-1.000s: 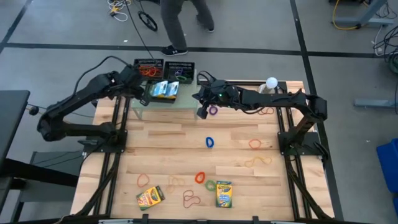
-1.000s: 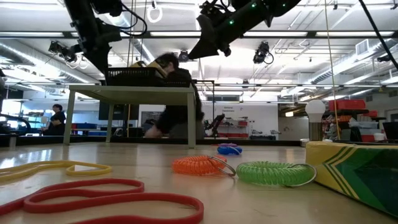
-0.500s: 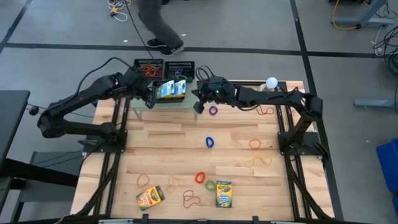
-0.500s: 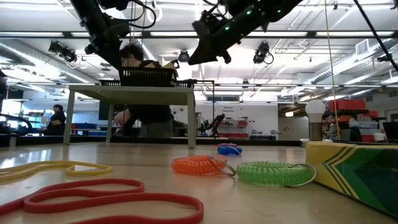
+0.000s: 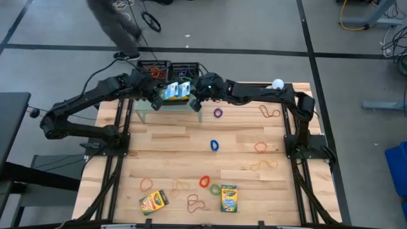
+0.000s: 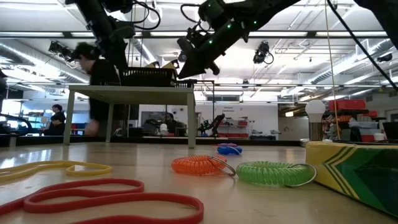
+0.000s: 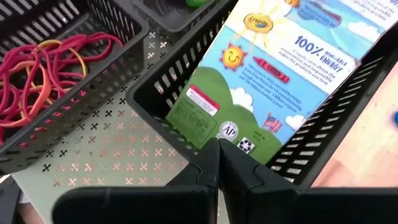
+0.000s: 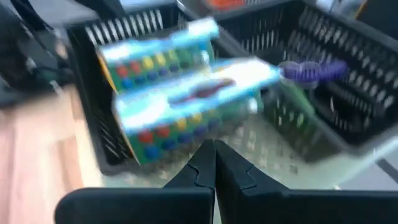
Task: Pick & Place Office Desk Supplies
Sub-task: Adjust the bottom black bin on the shelf, then adjust the crayon box on the bottom black bin on the shelf
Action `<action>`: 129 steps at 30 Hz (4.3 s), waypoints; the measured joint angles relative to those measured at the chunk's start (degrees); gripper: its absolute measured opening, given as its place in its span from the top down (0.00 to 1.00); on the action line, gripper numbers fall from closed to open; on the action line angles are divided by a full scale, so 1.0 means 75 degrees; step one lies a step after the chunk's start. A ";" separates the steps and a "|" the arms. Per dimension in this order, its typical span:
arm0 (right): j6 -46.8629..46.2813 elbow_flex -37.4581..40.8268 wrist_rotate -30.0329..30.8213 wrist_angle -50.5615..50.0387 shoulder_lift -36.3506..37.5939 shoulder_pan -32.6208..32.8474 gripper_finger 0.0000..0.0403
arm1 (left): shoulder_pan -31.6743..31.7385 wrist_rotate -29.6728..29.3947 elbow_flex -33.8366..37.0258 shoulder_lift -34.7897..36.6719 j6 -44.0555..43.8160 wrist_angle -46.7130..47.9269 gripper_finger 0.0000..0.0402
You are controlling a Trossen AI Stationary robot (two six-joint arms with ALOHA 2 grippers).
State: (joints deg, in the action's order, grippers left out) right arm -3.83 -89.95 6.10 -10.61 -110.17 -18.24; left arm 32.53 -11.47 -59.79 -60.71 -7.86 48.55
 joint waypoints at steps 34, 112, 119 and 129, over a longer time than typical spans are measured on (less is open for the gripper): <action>0.0294 -0.0026 0.0252 -0.0145 0.0193 0.0053 0.99 | -0.0027 -0.0872 0.0729 0.0813 0.0099 0.0290 0.91; 0.0237 -0.0026 -0.0383 0.0615 0.0216 0.0157 0.99 | -0.2510 -0.2356 0.0699 -0.0166 0.3069 -0.2704 0.35; 0.0305 -0.0029 -0.0427 0.0615 0.0213 0.0213 0.99 | -0.2892 -0.3542 0.0699 -0.0609 0.3618 -0.2698 0.44; 0.0372 -0.0029 -0.0433 0.0618 0.0210 0.0240 0.99 | -0.2993 -0.3669 0.0699 -0.0621 0.3504 -0.2765 0.75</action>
State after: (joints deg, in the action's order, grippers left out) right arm -1.04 -90.17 2.85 -5.98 -108.60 -16.44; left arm 10.09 -38.98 -54.54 -65.36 18.41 27.81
